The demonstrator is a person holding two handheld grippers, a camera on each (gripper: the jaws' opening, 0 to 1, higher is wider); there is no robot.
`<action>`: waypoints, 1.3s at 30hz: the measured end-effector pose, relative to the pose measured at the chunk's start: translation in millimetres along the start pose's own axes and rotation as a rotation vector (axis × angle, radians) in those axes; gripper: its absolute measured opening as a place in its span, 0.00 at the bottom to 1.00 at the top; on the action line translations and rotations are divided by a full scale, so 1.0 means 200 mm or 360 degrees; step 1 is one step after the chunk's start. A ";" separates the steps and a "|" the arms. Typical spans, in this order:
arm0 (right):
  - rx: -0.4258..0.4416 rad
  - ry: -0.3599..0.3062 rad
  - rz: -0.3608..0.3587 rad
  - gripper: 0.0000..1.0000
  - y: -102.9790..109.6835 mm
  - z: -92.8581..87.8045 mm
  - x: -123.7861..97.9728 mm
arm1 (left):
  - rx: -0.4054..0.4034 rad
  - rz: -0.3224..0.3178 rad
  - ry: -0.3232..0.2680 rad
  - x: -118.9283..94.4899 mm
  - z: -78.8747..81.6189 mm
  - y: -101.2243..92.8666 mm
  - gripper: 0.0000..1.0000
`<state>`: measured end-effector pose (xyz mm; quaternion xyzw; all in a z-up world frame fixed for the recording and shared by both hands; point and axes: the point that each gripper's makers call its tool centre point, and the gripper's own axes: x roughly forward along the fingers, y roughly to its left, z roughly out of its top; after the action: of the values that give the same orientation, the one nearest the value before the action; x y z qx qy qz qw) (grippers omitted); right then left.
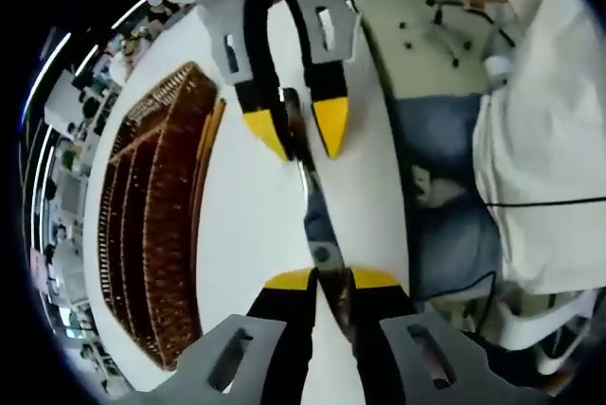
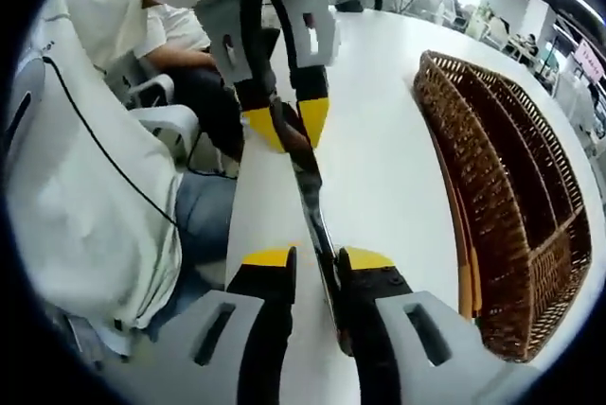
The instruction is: Arrange the knives, forks, and spoons in their matching storage slots by inserting each utensil handle-first until every utensil is classified and aligned in the correct compartment
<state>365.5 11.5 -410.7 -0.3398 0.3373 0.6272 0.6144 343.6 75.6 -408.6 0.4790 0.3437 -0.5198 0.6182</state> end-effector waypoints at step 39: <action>-0.0114 0.0098 -0.0144 0.08 0.08 0.00 0.01 | -0.0203 -0.0051 -0.0063 0.01 0.02 0.01 0.12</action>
<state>350.2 12.1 -412.4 -0.3956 0.3175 0.5997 0.6189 345.2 71.4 -409.9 0.4226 0.3716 -0.5161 0.6458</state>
